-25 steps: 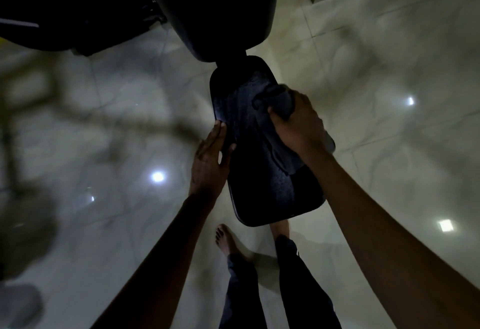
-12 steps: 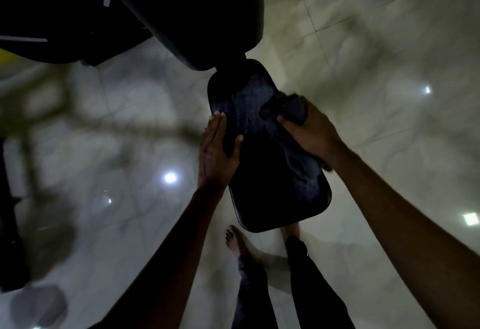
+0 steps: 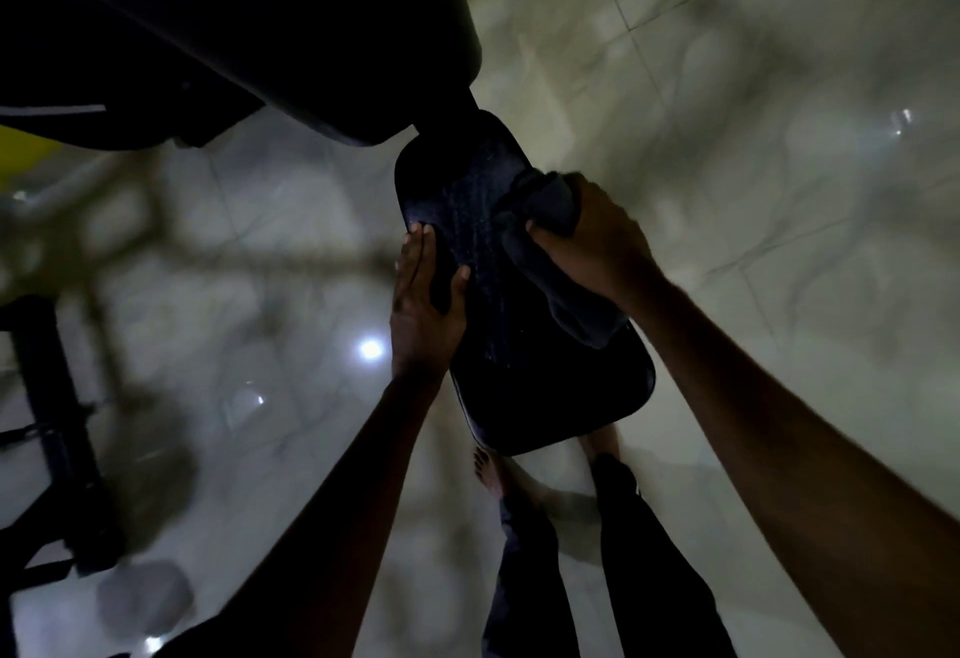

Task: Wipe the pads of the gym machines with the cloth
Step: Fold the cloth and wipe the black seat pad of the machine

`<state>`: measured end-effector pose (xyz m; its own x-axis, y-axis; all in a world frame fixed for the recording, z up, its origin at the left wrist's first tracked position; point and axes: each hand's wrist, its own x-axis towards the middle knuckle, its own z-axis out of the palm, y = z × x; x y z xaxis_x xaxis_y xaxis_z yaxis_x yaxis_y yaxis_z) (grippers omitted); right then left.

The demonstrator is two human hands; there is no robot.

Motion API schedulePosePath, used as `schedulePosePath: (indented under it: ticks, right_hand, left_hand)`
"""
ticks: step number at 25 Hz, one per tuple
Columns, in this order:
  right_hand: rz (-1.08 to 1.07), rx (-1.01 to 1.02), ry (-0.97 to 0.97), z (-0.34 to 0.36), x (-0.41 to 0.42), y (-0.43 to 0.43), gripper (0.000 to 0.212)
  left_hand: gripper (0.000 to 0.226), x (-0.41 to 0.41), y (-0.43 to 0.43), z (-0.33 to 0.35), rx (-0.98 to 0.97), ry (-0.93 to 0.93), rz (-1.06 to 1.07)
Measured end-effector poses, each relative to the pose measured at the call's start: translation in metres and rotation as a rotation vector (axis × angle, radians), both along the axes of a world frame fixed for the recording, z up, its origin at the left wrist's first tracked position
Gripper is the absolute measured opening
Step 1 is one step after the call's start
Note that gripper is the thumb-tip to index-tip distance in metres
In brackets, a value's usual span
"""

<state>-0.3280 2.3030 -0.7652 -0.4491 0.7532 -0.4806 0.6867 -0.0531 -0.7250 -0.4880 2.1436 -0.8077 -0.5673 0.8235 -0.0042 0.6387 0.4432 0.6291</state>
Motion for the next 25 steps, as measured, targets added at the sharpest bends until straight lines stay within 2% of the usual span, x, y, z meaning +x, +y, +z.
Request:
schedulePosePath:
  ticks: [5, 8, 12, 14, 17, 21, 25]
  right_hand:
    - [-0.049, -0.043, -0.077, 0.007, 0.071, -0.059, 0.056]
    - [-0.046, 0.068, -0.11, 0.001, 0.043, -0.045, 0.057]
    - [-0.03, 0.145, -0.054, -0.007, 0.013, -0.032, 0.053]
    - [-0.027, 0.183, -0.138, -0.006, 0.031, -0.051, 0.058]
    - [0.028, 0.394, -0.309, -0.003, 0.056, -0.094, 0.068]
    - [0.176, 0.551, -0.276, -0.013, 0.029, -0.081, 0.072]
    - [0.249, 0.528, -0.276, -0.018, -0.007, -0.045, 0.075]
  left_hand:
    - [0.061, 0.003, 0.0, 0.001, -0.002, 0.014, -0.007]
    - [0.063, 0.0, 0.001, 0.002, -0.029, 0.041, 0.001]
    - [0.064, -0.005, 0.002, 0.007, -0.063, 0.022, -0.01]
    - [0.062, -0.001, 0.0, 0.008, -0.072, 0.014, 0.011]
    - [0.053, 0.021, -0.017, 0.007, -0.054, -0.019, 0.087]
    - [0.047, 0.048, -0.055, 0.004, -0.019, -0.073, 0.157]
    - [0.051, 0.073, -0.089, 0.007, -0.058, -0.142, 0.116]
